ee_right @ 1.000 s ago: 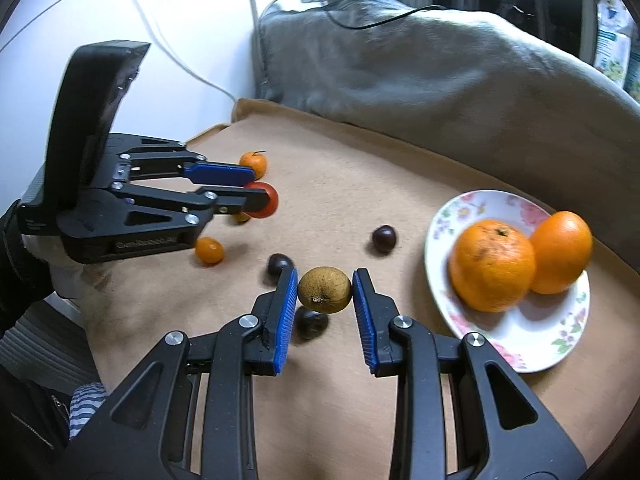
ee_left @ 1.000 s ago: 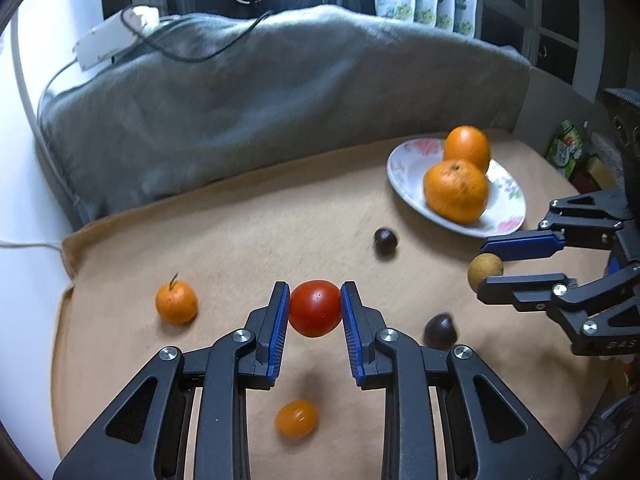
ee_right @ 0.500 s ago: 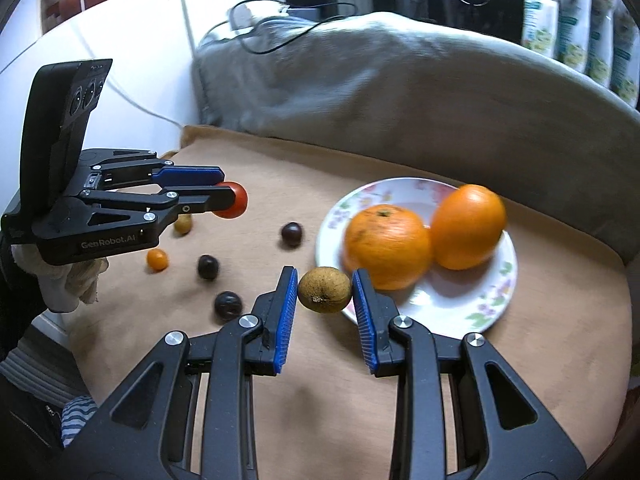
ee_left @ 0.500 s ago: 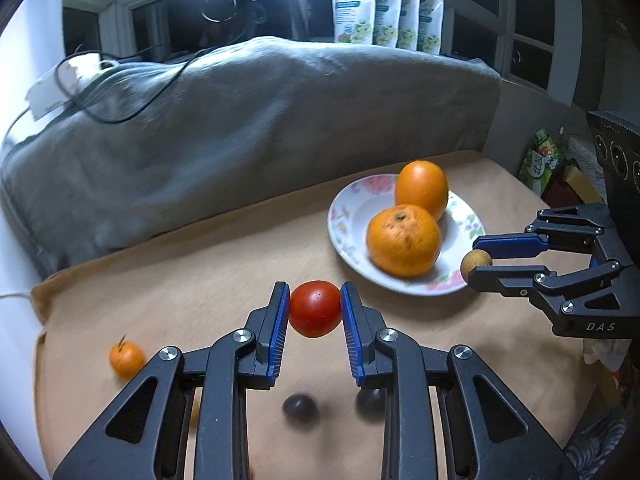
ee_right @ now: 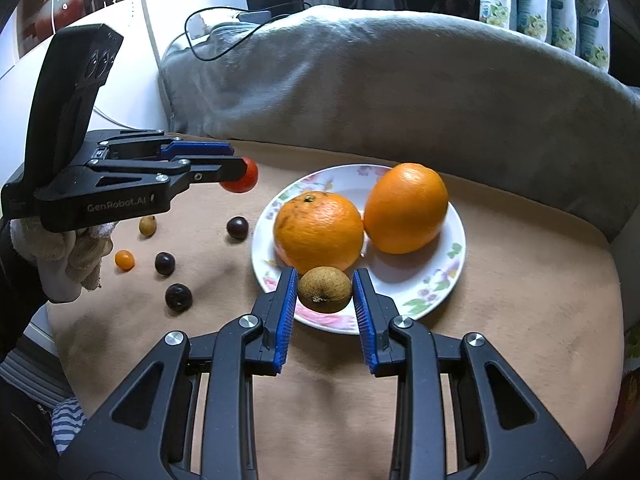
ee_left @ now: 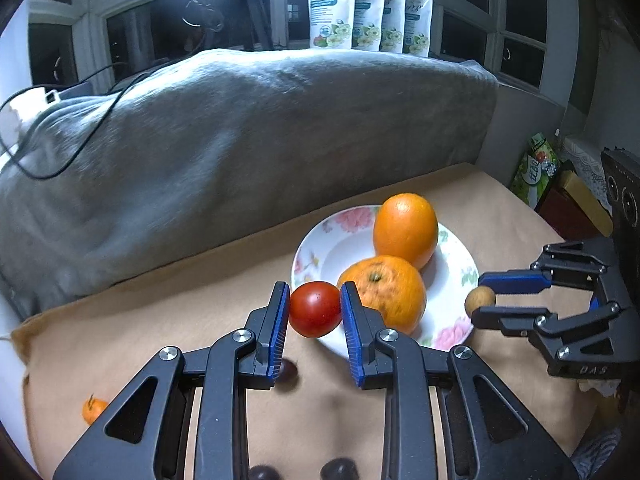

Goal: Organize fruits
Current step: 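Carry the tomato with the left gripper and the brown fruit with the right gripper over the plate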

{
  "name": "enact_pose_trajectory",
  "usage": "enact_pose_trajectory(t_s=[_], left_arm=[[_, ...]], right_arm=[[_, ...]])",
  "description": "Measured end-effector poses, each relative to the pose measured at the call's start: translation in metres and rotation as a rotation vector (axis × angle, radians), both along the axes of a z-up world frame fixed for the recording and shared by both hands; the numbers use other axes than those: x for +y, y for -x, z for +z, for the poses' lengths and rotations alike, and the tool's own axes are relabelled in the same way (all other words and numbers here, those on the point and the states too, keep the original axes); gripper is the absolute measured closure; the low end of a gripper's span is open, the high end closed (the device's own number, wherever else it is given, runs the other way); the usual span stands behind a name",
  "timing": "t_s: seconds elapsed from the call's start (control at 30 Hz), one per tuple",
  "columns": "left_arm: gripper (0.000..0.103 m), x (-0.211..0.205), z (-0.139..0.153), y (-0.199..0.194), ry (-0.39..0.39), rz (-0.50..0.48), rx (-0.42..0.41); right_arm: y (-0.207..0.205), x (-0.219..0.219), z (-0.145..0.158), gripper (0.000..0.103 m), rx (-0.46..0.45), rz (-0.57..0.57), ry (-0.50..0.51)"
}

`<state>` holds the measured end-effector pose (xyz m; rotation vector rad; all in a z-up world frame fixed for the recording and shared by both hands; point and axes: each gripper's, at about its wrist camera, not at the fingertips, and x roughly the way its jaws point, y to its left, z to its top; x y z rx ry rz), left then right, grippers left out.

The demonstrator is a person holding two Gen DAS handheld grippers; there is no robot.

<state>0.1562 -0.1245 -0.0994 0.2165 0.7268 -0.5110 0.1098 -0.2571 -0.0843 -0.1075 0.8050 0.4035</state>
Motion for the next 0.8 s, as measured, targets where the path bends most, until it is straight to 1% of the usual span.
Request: enact_pose_trajectory(t_s=[0.4, 0.8], left_arm=[[0.078, -0.027, 0.0, -0.029, 0.022, -0.011, 0.025], [0.078, -0.04, -0.008, -0.043, 0.041, -0.016, 0.063]], right_arm=[[-0.009, -0.012, -0.007, 0.073, 0.014, -0.015, -0.016], [-0.016, -0.012, -0.01, 0.073, 0.028, -0.016, -0.016]])
